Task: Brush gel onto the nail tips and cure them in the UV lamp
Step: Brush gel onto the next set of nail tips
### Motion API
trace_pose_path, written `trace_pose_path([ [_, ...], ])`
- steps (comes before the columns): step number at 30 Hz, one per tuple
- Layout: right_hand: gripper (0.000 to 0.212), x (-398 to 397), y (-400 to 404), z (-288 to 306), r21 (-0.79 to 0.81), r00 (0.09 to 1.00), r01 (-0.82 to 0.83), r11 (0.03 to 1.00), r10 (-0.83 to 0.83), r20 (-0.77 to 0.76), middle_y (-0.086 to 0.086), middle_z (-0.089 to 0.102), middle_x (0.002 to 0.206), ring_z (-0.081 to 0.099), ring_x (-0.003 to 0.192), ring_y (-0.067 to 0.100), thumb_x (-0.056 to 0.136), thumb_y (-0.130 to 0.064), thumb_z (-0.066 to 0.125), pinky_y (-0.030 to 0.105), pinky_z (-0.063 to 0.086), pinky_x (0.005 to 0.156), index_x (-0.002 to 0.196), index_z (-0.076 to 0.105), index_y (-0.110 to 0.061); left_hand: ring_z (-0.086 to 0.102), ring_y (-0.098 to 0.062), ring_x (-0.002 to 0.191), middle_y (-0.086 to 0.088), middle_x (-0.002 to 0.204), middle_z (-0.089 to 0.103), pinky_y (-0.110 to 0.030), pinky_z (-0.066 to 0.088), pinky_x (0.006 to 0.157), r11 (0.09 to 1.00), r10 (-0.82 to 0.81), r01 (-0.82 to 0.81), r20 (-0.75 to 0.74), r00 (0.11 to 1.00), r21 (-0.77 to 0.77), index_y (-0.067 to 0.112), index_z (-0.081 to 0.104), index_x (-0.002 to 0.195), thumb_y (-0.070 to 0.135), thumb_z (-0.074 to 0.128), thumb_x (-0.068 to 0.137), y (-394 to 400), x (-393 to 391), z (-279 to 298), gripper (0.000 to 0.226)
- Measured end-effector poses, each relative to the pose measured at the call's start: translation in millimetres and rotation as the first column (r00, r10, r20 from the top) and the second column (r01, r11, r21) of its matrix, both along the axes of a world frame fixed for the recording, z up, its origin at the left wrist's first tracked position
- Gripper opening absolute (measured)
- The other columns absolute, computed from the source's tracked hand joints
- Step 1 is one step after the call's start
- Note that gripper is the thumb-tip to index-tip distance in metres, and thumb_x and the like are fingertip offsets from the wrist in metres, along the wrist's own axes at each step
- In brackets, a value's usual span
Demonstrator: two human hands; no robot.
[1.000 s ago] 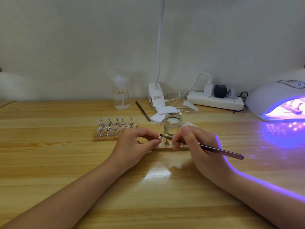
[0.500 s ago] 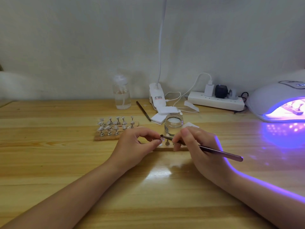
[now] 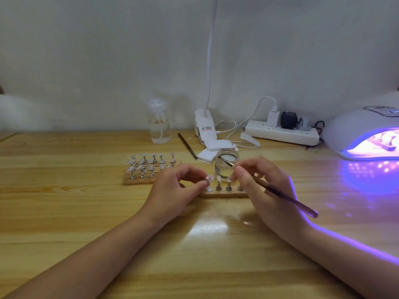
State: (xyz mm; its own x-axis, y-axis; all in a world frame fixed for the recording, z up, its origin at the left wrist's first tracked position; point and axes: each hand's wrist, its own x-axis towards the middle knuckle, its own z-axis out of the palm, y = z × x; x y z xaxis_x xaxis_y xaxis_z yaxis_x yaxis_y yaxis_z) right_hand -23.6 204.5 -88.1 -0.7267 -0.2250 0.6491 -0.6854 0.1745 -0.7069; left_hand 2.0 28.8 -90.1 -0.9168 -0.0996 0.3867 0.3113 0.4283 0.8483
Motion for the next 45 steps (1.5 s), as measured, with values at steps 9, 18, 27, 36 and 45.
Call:
trace_pose_path([
  [9, 0.007, -1, 1, 0, 0.048, 0.999, 0.037, 0.998, -0.036, -0.014, -0.005, 0.068, 0.084, 0.062, 0.081, 0.005, 0.085, -0.027, 0.053, 0.01, 0.041, 0.078, 0.089, 0.057, -0.03, 0.055, 0.005, 0.067, 0.009, 0.075, 0.062, -0.01, 0.037, 0.053, 0.996, 0.006, -0.012, -0.07, 0.998, -0.087, 0.031, 0.067, 0.072, 0.009, 0.073, 0.073, 0, 1, 3, 0.023],
  [18, 0.011, -3, 0, 1, 0.033, 1.0, 0.011, 0.999, -0.012, 0.023, -0.02, 0.068, 0.087, 0.062, 0.088, -0.004, 0.089, -0.04, 0.044, 0.009, 0.043, 0.074, 0.091, 0.055, -0.037, 0.059, 0.005, 0.058, 0.011, 0.067, 0.068, -0.004, 0.036, 0.049, 0.999, -0.007, 0.006, 0.006, 1.0, 0.036, 0.022, 0.062, 0.081, 0.004, 0.073, 0.073, 0, -3, 0, 0.022],
  [27, 0.013, -7, -3, -5, 0.283, 0.988, 0.128, 0.951, -0.098, -0.118, -0.023, 0.055, 0.081, 0.052, 0.086, 0.001, 0.086, -0.035, 0.052, 0.017, 0.037, 0.08, 0.093, 0.062, -0.03, 0.046, 0.0, 0.051, 0.01, 0.07, 0.07, -0.007, 0.035, 0.057, 0.997, 0.006, -0.007, -0.016, 1.0, -0.073, 0.022, 0.056, 0.091, 0.011, 0.077, 0.07, 2, -5, -1, 0.032],
  [36, 0.028, -10, -7, -9, 0.427, 0.952, 0.204, 0.881, -0.076, -0.297, -0.005, 0.066, 0.092, 0.051, 0.091, 0.007, 0.072, -0.022, 0.067, 0.027, 0.037, 0.081, 0.099, 0.067, -0.015, 0.047, 0.0, 0.05, 0.013, 0.067, 0.069, -0.009, 0.039, 0.057, 0.993, 0.032, -0.034, -0.019, 0.999, -0.116, 0.024, 0.053, 0.089, 0.011, 0.078, 0.069, 2, -5, -2, 0.035],
  [45, 0.021, -14, -5, -12, 0.409, 0.962, 0.169, 0.897, -0.06, -0.264, -0.008, 0.065, 0.092, 0.058, 0.09, 0.012, 0.078, -0.013, 0.072, 0.029, 0.038, 0.084, 0.098, 0.066, -0.017, 0.047, -0.001, 0.051, 0.017, 0.068, 0.068, -0.009, 0.039, 0.057, 0.99, 0.031, -0.034, -0.023, 0.999, -0.139, 0.023, 0.053, 0.089, 0.012, 0.078, 0.069, 1, -7, -6, 0.034],
])
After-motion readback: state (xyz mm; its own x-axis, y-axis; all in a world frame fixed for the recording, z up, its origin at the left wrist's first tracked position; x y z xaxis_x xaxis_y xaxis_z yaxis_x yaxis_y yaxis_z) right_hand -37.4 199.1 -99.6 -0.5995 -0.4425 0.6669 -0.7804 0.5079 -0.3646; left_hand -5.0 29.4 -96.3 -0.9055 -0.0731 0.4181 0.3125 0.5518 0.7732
